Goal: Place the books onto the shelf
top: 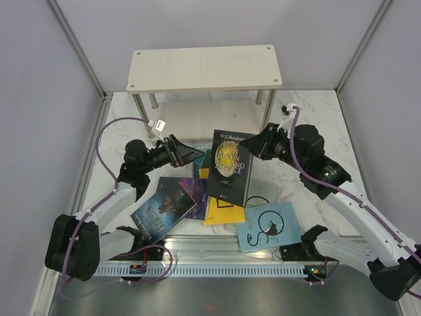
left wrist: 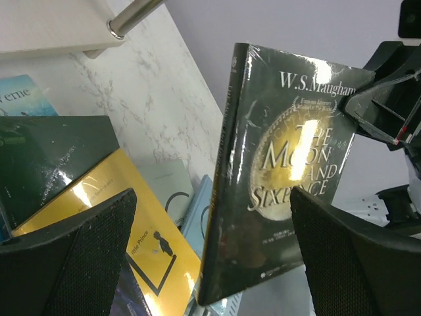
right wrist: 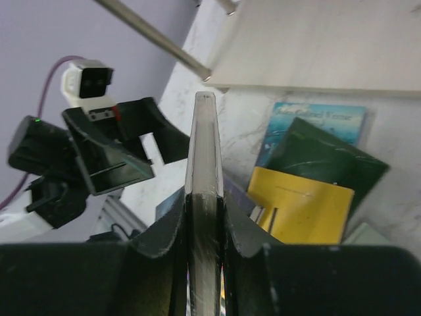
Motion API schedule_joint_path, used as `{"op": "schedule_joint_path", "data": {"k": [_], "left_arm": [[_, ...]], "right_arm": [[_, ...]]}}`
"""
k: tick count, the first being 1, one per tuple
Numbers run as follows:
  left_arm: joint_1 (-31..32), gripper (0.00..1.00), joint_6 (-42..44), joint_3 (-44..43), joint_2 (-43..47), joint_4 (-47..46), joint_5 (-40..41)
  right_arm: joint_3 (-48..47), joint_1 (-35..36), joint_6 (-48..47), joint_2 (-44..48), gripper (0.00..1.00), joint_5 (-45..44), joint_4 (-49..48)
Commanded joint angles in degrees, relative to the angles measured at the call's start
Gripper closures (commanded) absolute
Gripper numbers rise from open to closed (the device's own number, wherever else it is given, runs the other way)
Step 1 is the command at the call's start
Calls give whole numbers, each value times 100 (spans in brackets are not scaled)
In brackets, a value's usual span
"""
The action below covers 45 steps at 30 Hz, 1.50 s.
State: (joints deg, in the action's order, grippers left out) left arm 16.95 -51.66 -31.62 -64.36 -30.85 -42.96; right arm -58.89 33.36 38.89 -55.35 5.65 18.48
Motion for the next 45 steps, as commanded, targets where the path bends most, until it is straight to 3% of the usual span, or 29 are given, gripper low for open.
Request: {"op": "schedule_joint_path", "data": {"k": [1, 6, 10, 13, 14, 20, 23, 24, 25, 27, 28, 29, 30, 31, 33, 39, 45], "left_arm": [[10, 0, -397, 252, -156, -1369, -301], [19, 0, -783, 533, -410, -2344, -616], [19, 1, -1686, 841, -762, -3908, -950], [27, 8, -2006, 850, -1096, -4666, -1240], [28, 16, -2023, 841, -1183, -4710, -1346], [177, 37, -1910, 824, -1386, -4711, -1469], [221, 69, -1804, 762, -1369, -4562, -1478], [230, 92, -1795, 745, -1378, -4509, -1470], [238, 98, -1769, 701, -1378, -4413, -1470], [247, 98, -1786, 674, -1404, -4395, -1470], [247, 98, -1786, 674, -1395, -4307, -1444], [256, 98, -1743, 648, -1378, -4080, -1321], [247, 98, -1568, 587, -1343, -3834, -1233], [247, 98, -1471, 569, -1308, -3345, -1137], [256, 98, -1268, 543, -1167, -3060, -829], [256, 98, -1075, 376, -772, -2084, 50], [247, 98, -1074, 121, -569, -1485, 727]], "right_arm": [[227, -137, 863, 25, 100, 1209, -1723], [826, -295, 1603, -203, 100, 1816, -3112], [1204, -348, 1911, -511, 100, 1957, -3728], [1415, -418, 2174, -669, 100, 2106, -4281], [1459, -436, 2245, -705, 100, 2168, -4526], [1741, -647, 2790, -933, 100, 2370, -5415], [1802, -726, 2825, -1030, 100, 2414, -5495], [1820, -735, 2825, -1074, 100, 2414, -5513], [1864, -744, 2825, -1083, 100, 2406, -5513], [1977, -770, 2799, -1100, 100, 2310, -5461], [2013, -770, 2773, -1100, 96, 2257, -5382], [2039, -796, 2729, -1092, 82, 2178, -5077], [2135, -805, 2694, -1066, 62, 2108, -4917], [2215, -797, 2667, -1048, 22, 2011, -4828], [2487, -805, 2658, -995, 5, 1932, -4731], [3767, -805, 3070, -583, 2, 1870, -5055], [5377, -788, 4063, 129, 2, 1695, -6356]]}}
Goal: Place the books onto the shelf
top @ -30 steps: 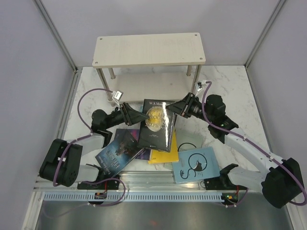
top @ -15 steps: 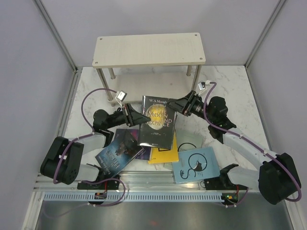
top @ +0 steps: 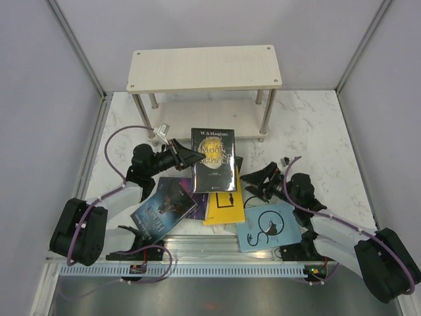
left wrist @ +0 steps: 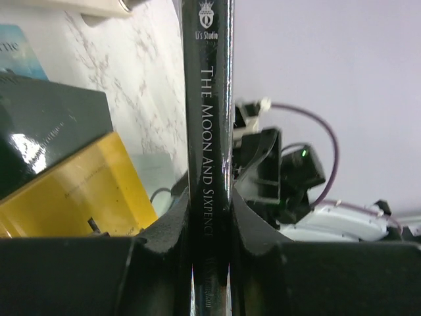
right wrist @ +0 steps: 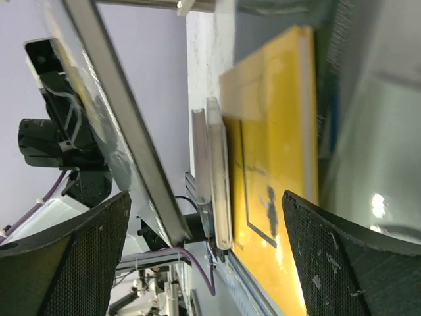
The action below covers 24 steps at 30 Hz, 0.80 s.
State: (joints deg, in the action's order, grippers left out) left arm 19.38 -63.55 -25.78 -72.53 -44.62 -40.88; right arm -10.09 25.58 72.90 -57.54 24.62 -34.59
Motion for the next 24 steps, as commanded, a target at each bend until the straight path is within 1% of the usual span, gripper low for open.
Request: {"op": "schedule_joint_path", "data": {"k": [1, 5, 6, 7, 10, 13, 16, 17, 20, 21, 22, 24], "left_arm": [[5, 98, 80, -480, 231, -126, 546], [5, 98, -279, -498, -128, -476, 617], [22, 98, -359, -472, -225, -599, 599], [22, 98, -456, -454, -296, -914, 608], [84, 98, -746, -340, -586, -1398, 660], [171, 98, -983, -278, -920, -1742, 713], [260, 98, -1326, -287, -1385, -2356, 705], [277, 98, -1596, -287, -1517, -2854, 705], [286, 98, -2098, -278, -2088, -3578, 687], [295, 98, -2205, -278, -2203, -3980, 704], [312, 98, -2284, -278, -2413, -4115, 678], [330, 98, -2355, -287, -2529, -4186, 661]], "right_arm": [[603, -10, 716, 453, 2, -247, -1120], [701, 61, 769, 1006, 2, -361, -892], [675, 69, 778, 1060, 2, -370, -848], [657, 78, 813, 1104, 2, -405, -848], [613, 105, 874, 1148, 2, -484, -1049], [508, 175, 866, 938, 2, -511, -1269], [490, 298, 901, 525, 2, -572, -1645], [499, 333, 918, 298, 2, -607, -1761], [569, 456, 997, -28, 3, -695, -2095], [578, 491, 1024, -82, 3, -748, -2139], [578, 518, 1015, -126, 4, -766, -2192], [543, 553, 1024, -161, 5, -827, -2210]]}}
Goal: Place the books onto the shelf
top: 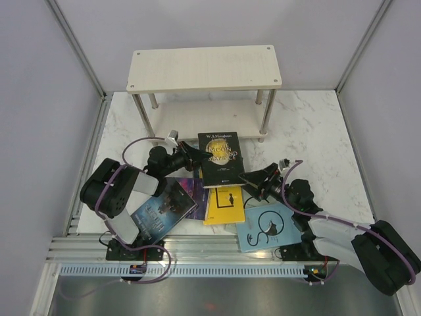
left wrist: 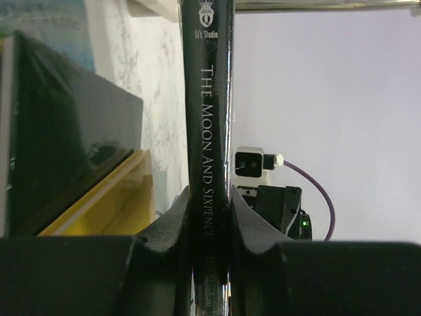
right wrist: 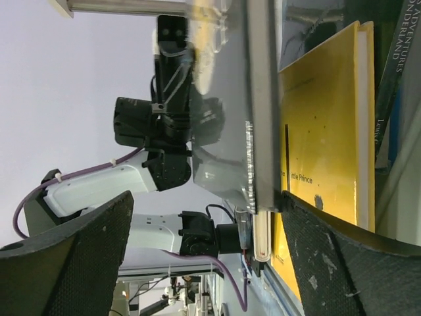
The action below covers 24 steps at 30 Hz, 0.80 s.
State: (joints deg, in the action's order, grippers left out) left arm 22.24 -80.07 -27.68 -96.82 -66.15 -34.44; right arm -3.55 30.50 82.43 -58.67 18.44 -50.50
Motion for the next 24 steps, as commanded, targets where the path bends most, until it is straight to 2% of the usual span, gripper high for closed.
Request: {"op": "schedule_joint_path", "data": {"k": [1, 3, 5, 6, 12, 16, 20, 23, 24], "left_arm": [[61, 98, -685, -80, -135, -2033, 33], [96, 98, -624, -44, -180, -2033, 68], [123, 98, -588, -9, -224, -2033, 139], [158, 98, -588, -9, -250, -2033, 156], [316, 98, -667, -97, -461, -2218, 279], [413, 98, -676, -158, -540, -2227, 262], [483, 98, -694, -185, -619, -2279, 236], [501, 98, -685, -185, -672, -2323, 174], [501, 98, -694, -194, -689, -2341, 131]], "right_arm": [[-119, 70, 62, -48, 7, -226, -610], [-154, 79, 62, -39, 11, -270, -610], [-233, 96, 45, -47, 19, -288, -619], [-251, 105, 36, -65, 27, -288, -628], [-365, 149, 53, -337, 47, -367, -934], [-383, 158, 97, -574, 50, -472, -1120], [-444, 158, 89, -645, 58, -560, -1164], [-497, 167, 54, -698, 72, -578, -1173], [-515, 167, 19, -698, 81, -569, -1199]]}}
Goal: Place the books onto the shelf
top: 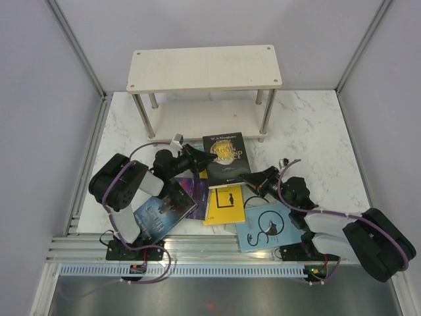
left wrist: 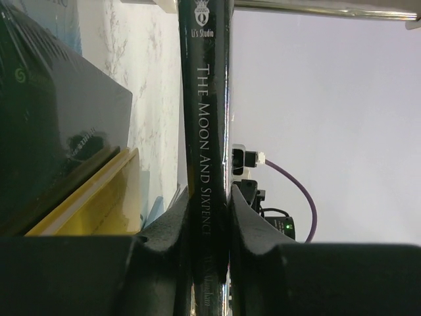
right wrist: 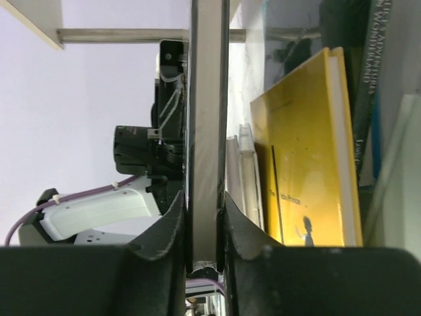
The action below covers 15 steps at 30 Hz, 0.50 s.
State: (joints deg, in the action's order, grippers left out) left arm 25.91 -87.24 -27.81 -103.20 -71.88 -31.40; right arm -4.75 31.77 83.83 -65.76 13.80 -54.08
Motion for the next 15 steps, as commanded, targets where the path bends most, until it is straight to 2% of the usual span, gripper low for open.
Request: {"op": "schedule_joint_path", "data": {"k": [1, 2, 3, 6, 7, 8, 9, 13, 15], "left_arm": [[133, 98, 40, -189, -60, -1768, -217], [133, 98, 58, -233, -69, -1768, -270], [133, 98, 76, -268, -69, -1760, -401], [90, 98, 155, -418, -69, -1533, -743], [63, 93, 207, -427, -34, -1444, -789], [2, 87, 225, -401, 36, -1382, -806], [-33, 71, 225, -348, 97, -1382, -841], [-358, 47, 304, -190, 484, -1103, -1035], [-569, 39, 470, -189, 878, -664, -1183]], "right_arm": [[-403, 31, -130, -25, 85, -106, -875], [-412, 31, -130, -51, 90, -115, -902], [-430, 31, -130, -69, 100, -123, -928], [-465, 14, -139, -113, 100, -193, -937], [-482, 31, -156, -95, 100, -202, -937], [-535, 22, -174, -95, 100, -203, -929], [-561, 5, -174, -87, 100, -203, -894], [-807, -109, -201, 19, 100, -141, -709], [-921, -250, -297, 141, 100, -97, -438]]}}
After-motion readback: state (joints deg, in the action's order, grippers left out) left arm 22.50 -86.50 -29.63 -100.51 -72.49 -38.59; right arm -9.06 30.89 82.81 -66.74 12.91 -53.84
